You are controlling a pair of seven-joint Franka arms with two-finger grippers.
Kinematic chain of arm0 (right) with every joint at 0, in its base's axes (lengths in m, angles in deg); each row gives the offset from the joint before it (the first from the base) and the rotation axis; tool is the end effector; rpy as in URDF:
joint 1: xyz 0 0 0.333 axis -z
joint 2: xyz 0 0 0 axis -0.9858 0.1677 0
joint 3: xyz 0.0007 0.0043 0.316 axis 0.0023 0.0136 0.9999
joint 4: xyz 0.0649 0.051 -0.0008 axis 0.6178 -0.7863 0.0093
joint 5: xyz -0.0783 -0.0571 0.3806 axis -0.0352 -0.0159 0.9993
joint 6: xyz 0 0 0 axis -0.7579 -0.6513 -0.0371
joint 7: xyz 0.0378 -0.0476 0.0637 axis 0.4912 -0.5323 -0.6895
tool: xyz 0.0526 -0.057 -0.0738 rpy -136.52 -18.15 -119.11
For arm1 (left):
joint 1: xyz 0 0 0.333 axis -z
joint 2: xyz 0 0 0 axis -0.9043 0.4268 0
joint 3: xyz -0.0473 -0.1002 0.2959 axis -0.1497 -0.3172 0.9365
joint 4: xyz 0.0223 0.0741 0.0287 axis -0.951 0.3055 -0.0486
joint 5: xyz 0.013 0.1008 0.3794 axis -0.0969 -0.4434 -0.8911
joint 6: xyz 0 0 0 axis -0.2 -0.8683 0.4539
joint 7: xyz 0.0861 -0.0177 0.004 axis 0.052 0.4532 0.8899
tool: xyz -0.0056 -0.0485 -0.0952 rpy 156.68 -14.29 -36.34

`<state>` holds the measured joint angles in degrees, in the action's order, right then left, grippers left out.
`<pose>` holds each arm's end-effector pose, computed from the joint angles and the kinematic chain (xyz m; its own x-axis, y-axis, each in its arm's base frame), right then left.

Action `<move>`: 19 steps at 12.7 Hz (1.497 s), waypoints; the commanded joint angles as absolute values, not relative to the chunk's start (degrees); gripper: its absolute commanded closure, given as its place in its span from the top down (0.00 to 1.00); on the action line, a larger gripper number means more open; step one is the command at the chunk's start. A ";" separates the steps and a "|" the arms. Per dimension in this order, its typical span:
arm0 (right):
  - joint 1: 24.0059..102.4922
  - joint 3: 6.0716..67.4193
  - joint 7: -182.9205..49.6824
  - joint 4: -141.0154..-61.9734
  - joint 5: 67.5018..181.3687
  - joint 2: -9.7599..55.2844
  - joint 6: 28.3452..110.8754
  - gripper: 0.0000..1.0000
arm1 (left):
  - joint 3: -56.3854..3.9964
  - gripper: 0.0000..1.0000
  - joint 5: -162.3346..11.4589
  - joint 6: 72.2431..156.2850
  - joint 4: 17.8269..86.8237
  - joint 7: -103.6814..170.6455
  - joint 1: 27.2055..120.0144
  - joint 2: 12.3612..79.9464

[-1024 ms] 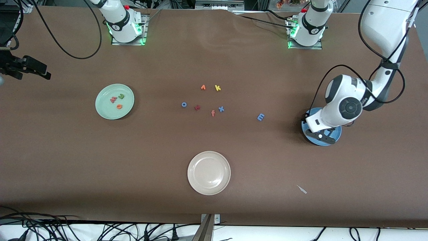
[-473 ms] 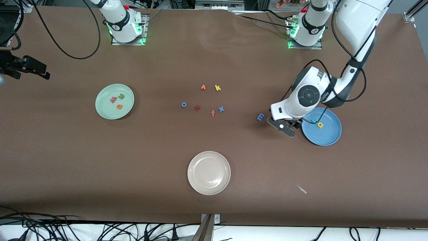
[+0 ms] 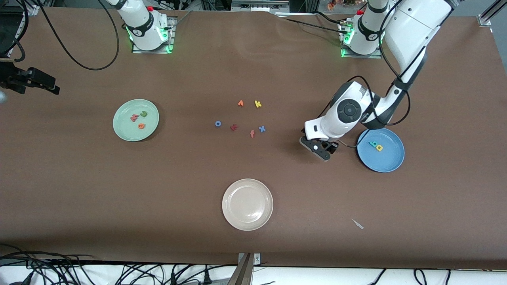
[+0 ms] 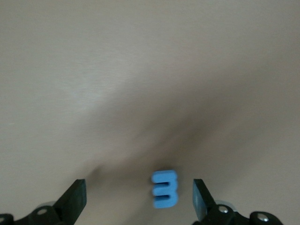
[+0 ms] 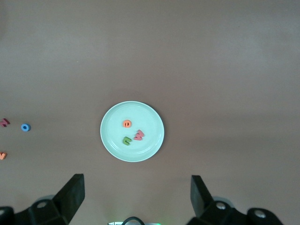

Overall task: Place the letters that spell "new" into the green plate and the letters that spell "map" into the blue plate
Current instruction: 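Move the left gripper to the blue letter and grasp it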

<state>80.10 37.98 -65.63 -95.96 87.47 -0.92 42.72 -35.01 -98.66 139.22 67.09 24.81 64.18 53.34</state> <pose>0.5475 -0.0381 0.5971 0.9967 0.0015 -0.0806 0.0011 -1.0000 -0.0052 0.5438 -0.2655 0.1969 0.8042 -0.5944 -0.0012 -0.5914 -0.8003 0.0994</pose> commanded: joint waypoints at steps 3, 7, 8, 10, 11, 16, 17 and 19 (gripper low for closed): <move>79.91 39.29 -66.07 -96.08 88.12 -1.32 42.32 1.00 | -34.68 1.00 -98.23 139.75 67.31 27.20 66.31 53.93; 79.91 39.65 -65.98 -96.08 88.20 -1.32 41.53 1.00 | -34.15 1.00 -102.08 139.05 67.40 29.83 67.63 53.93; 79.91 39.65 -65.98 -96.08 88.20 -1.40 41.44 1.00 | -34.15 1.00 -103.57 139.04 67.49 30.97 67.72 54.10; 79.91 39.65 -65.98 -96.08 88.29 -1.32 41.53 1.00 | -34.15 1.00 -106.04 139.13 67.49 33.09 67.81 54.89; 79.91 39.65 -65.89 -96.08 88.38 -1.40 41.44 1.00 | -34.24 1.00 -107.53 139.13 67.40 34.49 67.64 54.98; 79.91 39.65 -65.89 -96.08 88.47 -1.32 41.09 1.00 | -34.15 0.87 -108.78 138.96 68.44 34.94 67.46 55.60; 79.91 39.65 -65.89 -96.08 88.47 -1.40 41.00 1.00 | -34.15 0.80 -108.78 138.87 68.80 34.85 67.29 55.51; 79.91 39.56 -65.89 -96.08 88.47 -1.32 40.65 1.00 | -34.15 0.52 -108.78 138.08 68.80 34.94 67.37 55.51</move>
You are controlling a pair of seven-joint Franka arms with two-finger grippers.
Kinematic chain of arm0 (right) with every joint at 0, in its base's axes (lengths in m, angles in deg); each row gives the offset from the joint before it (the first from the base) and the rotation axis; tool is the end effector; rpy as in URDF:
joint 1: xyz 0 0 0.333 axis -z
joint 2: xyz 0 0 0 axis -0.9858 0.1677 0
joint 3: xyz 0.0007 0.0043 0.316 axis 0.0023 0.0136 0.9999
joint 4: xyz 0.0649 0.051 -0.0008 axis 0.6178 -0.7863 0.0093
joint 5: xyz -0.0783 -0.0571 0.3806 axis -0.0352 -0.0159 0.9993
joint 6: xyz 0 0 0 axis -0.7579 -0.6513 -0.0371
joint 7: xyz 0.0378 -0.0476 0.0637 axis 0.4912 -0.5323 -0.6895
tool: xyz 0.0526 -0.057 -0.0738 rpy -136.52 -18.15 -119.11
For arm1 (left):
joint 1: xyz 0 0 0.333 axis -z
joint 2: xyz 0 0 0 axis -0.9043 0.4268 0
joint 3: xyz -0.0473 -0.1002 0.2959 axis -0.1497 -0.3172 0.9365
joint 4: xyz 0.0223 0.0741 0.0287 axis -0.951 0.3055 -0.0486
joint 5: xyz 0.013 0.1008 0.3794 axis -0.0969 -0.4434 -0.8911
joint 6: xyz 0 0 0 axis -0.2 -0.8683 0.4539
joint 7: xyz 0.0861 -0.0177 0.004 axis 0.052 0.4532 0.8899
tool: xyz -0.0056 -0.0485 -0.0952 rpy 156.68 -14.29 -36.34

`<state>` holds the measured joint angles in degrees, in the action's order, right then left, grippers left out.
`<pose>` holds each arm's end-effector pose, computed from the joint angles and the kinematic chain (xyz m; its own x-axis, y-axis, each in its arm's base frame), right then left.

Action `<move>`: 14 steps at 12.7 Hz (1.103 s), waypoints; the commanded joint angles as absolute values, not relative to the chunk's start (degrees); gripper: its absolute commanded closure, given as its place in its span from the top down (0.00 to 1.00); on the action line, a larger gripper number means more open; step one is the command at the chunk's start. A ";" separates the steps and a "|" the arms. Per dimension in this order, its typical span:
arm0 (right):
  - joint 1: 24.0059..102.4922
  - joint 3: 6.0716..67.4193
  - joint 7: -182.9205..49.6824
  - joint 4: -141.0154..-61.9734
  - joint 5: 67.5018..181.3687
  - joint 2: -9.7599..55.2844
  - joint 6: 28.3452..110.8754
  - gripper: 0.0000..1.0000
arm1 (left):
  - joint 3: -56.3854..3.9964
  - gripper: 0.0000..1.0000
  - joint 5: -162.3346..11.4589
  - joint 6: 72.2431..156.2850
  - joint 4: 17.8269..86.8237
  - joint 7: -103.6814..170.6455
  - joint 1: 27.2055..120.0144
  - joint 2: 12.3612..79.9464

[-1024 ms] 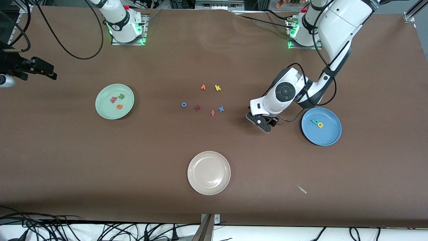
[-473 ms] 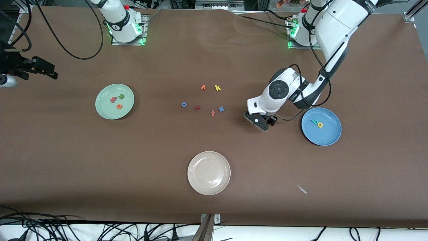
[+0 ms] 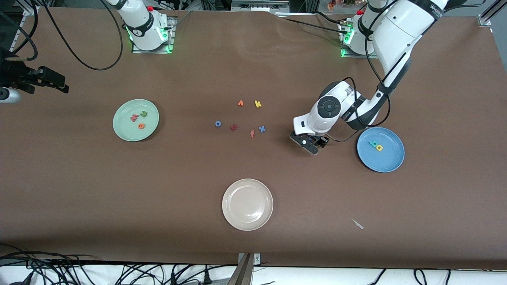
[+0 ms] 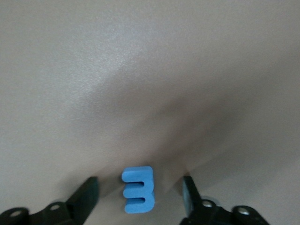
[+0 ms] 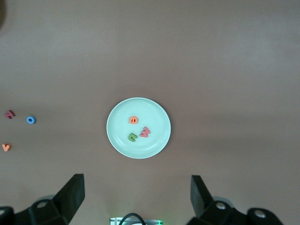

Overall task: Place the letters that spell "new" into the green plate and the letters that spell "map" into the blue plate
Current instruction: 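Move the left gripper to the blue letter and grasp it, then place the blue letter on the blue plate with the left gripper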

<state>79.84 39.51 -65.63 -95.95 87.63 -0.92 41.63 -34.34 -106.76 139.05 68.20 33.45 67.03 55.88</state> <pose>0.5463 -0.0205 0.5957 0.9945 0.0328 -0.0991 0.0320 -0.9994 -0.0093 0.5180 -0.2845 0.1644 0.7990 -0.5982 -0.0616 -0.5972 -0.8013 0.0356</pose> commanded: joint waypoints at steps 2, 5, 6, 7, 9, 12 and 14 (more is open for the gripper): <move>79.91 39.56 -65.98 -96.08 88.47 -1.32 40.65 1.00 | -34.15 0.12 -108.78 137.90 68.80 35.55 67.28 55.51; 79.91 39.56 -65.98 -96.08 88.56 -1.32 40.65 1.00 | -34.15 0.00 -108.78 137.90 68.80 35.91 67.11 55.51; 79.91 39.56 -65.89 -96.08 88.47 -1.40 40.65 1.00 | -34.24 0.00 -108.78 136.68 68.37 35.82 66.85 55.16; 79.91 39.56 -65.98 -96.08 88.56 -1.41 40.65 1.00 | -34.32 0.00 -108.69 133.54 67.23 35.39 66.58 54.64; 79.91 39.47 -65.98 -96.08 88.56 -1.41 40.65 1.00 | -34.50 0.00 -108.34 125.81 62.85 34.86 66.14 54.02; 79.91 39.47 -65.98 -96.08 88.47 -1.41 40.65 1.00 | -34.76 0.00 -104.05 112.02 55.29 24.18 62.47 53.93; 79.91 39.47 -65.98 -96.08 88.47 -1.41 40.65 1.00 | -34.76 0.00 -102.80 104.36 51.68 13.89 58.34 53.49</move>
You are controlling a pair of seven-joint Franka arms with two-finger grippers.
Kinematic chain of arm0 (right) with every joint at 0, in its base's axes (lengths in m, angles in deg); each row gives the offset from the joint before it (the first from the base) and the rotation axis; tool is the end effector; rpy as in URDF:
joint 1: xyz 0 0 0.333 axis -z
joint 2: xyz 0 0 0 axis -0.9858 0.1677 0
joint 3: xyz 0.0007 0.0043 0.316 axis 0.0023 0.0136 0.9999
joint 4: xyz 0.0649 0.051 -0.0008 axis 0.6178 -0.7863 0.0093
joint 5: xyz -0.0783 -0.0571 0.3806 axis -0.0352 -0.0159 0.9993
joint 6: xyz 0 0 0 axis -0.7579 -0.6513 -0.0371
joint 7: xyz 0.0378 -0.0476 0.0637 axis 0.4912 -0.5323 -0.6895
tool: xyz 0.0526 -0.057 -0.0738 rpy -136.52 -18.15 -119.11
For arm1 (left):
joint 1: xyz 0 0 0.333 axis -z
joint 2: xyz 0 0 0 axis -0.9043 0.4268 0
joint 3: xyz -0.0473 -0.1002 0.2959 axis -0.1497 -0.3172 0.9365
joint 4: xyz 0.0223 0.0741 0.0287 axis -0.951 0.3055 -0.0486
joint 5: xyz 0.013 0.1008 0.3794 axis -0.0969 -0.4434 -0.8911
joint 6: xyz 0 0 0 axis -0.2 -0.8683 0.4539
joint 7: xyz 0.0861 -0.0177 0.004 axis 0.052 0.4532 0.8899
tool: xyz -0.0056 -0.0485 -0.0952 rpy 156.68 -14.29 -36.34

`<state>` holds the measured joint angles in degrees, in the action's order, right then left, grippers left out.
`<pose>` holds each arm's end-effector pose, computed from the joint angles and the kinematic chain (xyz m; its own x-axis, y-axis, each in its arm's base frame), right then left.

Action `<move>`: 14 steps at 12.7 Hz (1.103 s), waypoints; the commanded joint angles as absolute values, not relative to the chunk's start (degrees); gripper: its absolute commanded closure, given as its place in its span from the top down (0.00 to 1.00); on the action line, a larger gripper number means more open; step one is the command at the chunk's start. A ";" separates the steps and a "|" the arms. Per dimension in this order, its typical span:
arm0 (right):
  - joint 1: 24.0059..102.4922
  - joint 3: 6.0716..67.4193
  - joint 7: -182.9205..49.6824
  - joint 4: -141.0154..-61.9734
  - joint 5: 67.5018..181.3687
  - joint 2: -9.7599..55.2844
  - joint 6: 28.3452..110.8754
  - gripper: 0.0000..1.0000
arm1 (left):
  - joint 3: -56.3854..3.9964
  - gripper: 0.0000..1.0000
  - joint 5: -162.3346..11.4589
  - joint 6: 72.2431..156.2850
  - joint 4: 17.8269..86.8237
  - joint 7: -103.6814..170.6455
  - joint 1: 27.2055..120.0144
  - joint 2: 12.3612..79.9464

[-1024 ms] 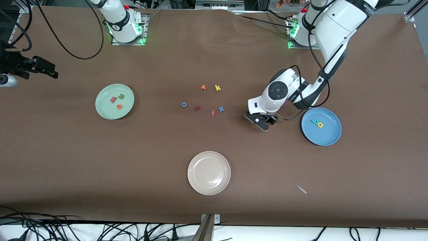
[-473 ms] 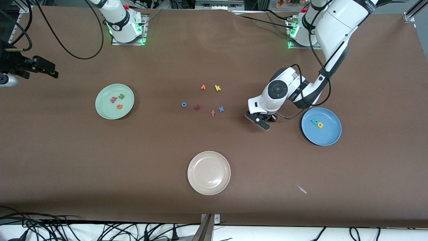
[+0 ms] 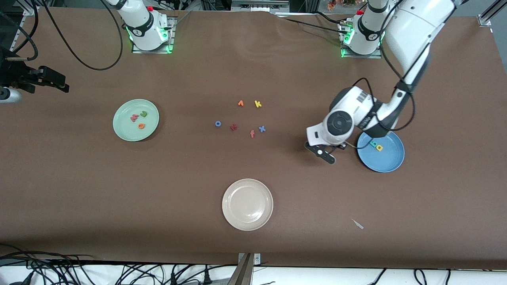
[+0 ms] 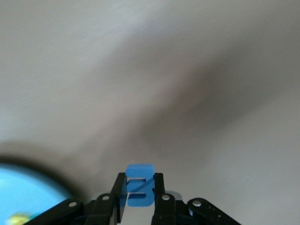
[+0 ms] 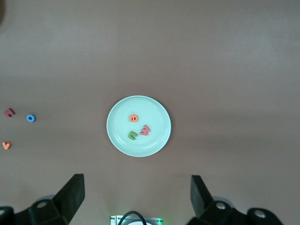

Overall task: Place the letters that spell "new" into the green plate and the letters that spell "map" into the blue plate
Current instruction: 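Place the blue letter on the blue plate with the left gripper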

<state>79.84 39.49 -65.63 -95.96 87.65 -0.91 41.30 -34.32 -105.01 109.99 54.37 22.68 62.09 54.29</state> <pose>0.5456 -0.0207 0.5951 0.9939 0.0325 -0.1051 0.0316 -0.9994 -0.0100 0.5840 -0.2117 0.2330 0.7513 -0.5804 -0.3142 -0.6104 -0.7921 0.0036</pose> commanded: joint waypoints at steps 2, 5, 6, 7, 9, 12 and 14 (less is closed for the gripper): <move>79.91 39.47 -65.89 -96.08 88.56 -1.41 40.48 1.00 | -34.33 0.00 -103.59 101.96 51.14 4.75 53.51 53.67; 79.91 39.47 -65.89 -96.08 88.47 -1.41 40.39 1.00 | -34.15 0.00 -108.06 102.56 51.14 -5.82 45.69 55.41; 79.91 39.47 -65.89 -96.08 88.47 -1.41 40.39 1.00 | -34.15 0.00 -108.07 103.27 50.70 -6.45 43.31 57.95; 79.91 39.47 -65.89 -95.99 88.47 -1.41 40.39 1.00 | -34.15 0.03 -107.81 103.88 50.00 -6.37 42.42 59.37; 79.91 39.47 -65.89 -95.99 88.47 -1.41 40.47 1.00 | -34.32 1.00 -107.02 103.54 49.82 -5.32 42.24 58.94; 79.91 39.47 -65.89 -95.99 88.47 -1.41 40.56 1.00 | -34.41 1.00 -105.28 96.89 43.35 -1.54 42.23 58.32; 79.91 39.47 -65.98 -95.99 88.47 -1.32 40.56 1.00 | -34.32 1.00 -104.64 89.16 38.59 2.83 41.97 57.80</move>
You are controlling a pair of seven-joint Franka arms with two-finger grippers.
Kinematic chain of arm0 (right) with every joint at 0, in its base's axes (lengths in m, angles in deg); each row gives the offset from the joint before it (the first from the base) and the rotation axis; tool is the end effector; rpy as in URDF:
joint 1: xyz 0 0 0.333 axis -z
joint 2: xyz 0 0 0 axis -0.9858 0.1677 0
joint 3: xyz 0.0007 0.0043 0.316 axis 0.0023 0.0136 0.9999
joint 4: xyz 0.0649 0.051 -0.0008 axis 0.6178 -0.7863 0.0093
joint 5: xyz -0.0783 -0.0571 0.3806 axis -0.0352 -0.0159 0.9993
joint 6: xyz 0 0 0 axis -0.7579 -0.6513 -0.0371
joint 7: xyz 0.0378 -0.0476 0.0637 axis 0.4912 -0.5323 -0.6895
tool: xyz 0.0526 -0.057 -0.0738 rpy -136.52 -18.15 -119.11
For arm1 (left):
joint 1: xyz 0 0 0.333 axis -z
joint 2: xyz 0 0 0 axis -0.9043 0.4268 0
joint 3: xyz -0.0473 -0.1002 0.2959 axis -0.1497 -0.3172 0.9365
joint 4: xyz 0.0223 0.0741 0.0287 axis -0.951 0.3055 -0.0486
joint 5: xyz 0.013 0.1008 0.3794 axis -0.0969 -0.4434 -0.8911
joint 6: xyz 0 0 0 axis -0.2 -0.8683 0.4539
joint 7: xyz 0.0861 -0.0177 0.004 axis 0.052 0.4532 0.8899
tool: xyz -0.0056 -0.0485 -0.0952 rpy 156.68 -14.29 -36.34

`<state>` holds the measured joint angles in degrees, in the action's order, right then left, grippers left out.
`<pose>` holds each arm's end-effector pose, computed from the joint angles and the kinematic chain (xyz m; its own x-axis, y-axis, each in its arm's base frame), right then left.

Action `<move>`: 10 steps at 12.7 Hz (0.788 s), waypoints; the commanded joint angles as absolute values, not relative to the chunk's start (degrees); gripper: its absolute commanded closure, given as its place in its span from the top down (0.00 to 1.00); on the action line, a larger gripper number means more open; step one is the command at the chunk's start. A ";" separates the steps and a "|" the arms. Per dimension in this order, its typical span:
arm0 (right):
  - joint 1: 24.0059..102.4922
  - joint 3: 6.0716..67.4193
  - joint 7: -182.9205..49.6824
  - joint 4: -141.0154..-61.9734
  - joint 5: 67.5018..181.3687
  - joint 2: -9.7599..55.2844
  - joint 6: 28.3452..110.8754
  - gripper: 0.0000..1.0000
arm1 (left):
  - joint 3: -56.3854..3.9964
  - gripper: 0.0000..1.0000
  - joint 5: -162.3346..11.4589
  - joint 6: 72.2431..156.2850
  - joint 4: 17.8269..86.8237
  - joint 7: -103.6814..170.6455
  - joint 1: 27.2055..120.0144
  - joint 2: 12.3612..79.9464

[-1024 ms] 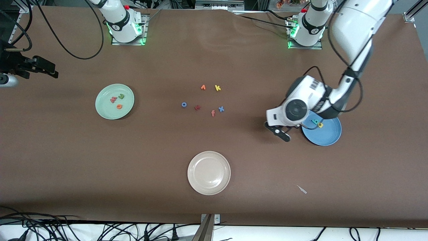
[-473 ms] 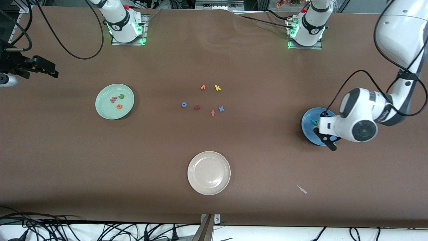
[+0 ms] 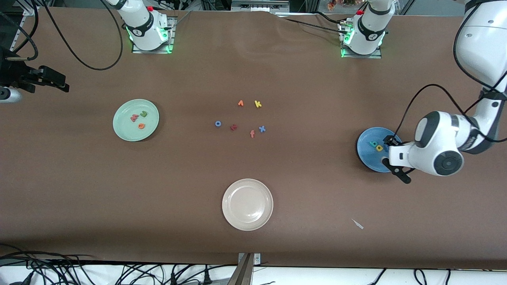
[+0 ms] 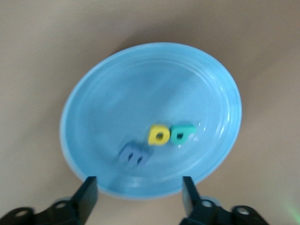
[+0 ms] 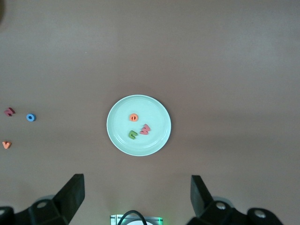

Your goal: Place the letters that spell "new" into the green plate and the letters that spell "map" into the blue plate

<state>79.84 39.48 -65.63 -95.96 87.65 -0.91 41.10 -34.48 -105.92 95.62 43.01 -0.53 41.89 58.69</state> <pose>0.5452 -0.0207 0.5948 0.9936 0.0324 -0.1086 0.0314 -0.9995 -0.0103 0.6431 0.0285 0.2527 0.7011 -0.5929 -0.3961 -0.5776 -0.7980 0.1722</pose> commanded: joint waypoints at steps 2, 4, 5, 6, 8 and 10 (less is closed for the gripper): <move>79.91 39.47 -65.98 -95.99 88.47 -1.41 40.47 1.00 | -34.24 1.00 -104.47 86.23 35.68 7.85 41.36 56.40; 79.91 39.47 -66.07 -95.99 88.47 -1.41 40.65 1.00 | -34.24 1.00 -104.56 84.73 34.97 8.66 40.57 55.34; 79.91 39.47 -66.07 -96.07 88.47 -1.41 40.56 1.00 | -34.24 1.00 -104.82 84.55 34.71 8.66 40.22 54.82; 79.91 39.47 -66.07 -96.08 88.47 -1.41 40.56 1.00 | -34.32 1.00 -104.91 85.16 34.79 8.92 39.08 54.03; 79.91 39.56 -66.07 -96.08 88.47 -1.41 40.47 1.00 | -34.15 1.00 -102.46 85.25 35.83 9.97 37.75 50.97; 79.91 39.56 -66.07 -96.08 88.47 -1.41 40.47 1.00 | -30.84 1.00 -95.02 86.48 38.56 12.08 37.83 45.70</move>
<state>79.84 39.49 -65.63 -95.96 87.65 -0.92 41.09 -33.63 -100.71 85.83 34.84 10.54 37.60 52.29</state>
